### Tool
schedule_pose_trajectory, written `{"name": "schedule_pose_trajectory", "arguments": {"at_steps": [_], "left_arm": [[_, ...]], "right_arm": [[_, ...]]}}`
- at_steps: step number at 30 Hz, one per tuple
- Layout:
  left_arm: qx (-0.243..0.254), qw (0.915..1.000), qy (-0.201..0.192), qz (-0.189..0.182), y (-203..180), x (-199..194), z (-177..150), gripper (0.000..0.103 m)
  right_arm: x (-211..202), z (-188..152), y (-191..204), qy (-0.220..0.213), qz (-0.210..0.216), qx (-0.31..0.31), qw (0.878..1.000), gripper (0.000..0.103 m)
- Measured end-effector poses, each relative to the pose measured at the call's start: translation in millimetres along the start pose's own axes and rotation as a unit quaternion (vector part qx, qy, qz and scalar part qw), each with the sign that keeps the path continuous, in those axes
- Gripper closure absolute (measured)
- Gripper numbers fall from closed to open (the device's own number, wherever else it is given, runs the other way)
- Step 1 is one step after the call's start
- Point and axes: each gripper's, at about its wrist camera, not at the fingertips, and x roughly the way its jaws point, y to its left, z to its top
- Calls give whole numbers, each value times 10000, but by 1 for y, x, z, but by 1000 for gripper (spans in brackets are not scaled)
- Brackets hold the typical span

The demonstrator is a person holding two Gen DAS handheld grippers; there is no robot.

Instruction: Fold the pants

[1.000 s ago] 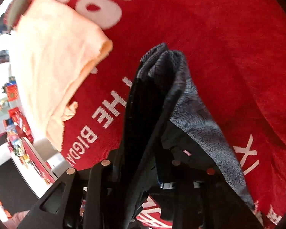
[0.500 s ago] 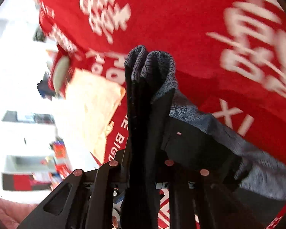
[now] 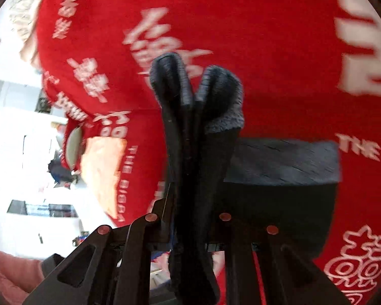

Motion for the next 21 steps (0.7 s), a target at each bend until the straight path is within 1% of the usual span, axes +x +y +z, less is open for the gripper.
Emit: {"name": "schedule_pose_trajectory", "arguments": {"at_steps": [3, 5, 8, 12, 15, 17, 18, 19, 20, 21], "left_arm": [[261, 9993, 269, -9, -24, 25, -3, 72], [397, 9986, 359, -14, -34, 34, -5, 72], [453, 9980, 448, -31, -44, 43, -9, 72], [511, 9971, 564, -13, -57, 53, -12, 72], [580, 9966, 588, 51, -60, 55, -13, 72], [564, 9966, 604, 22, -56, 52, -13, 72], [582, 9963, 636, -7, -56, 50, -12, 72], [601, 9961, 650, -22, -56, 48, -11, 72], [609, 9959, 675, -27, -55, 46, -11, 69], [595, 9958, 699, -57, -53, 44, -10, 69]], "right_arm": [[3, -10, -44, 7, -60, 356, 9993, 86], [5, -18, -66, -32, -28, 522, 9986, 86], [10, -25, -87, -72, -73, 554, 9984, 86], [14, -33, -109, -26, -316, 570, 9979, 84], [16, -37, -117, -53, -472, 534, 9974, 79], [16, -38, -118, -73, -629, 535, 9966, 71], [14, -39, -117, -61, -694, 521, 9962, 70], [12, -40, -114, -48, -755, 496, 9959, 66], [15, -43, -115, -42, -826, 472, 9955, 62], [12, -45, -112, -33, -964, 420, 9944, 61]]}}
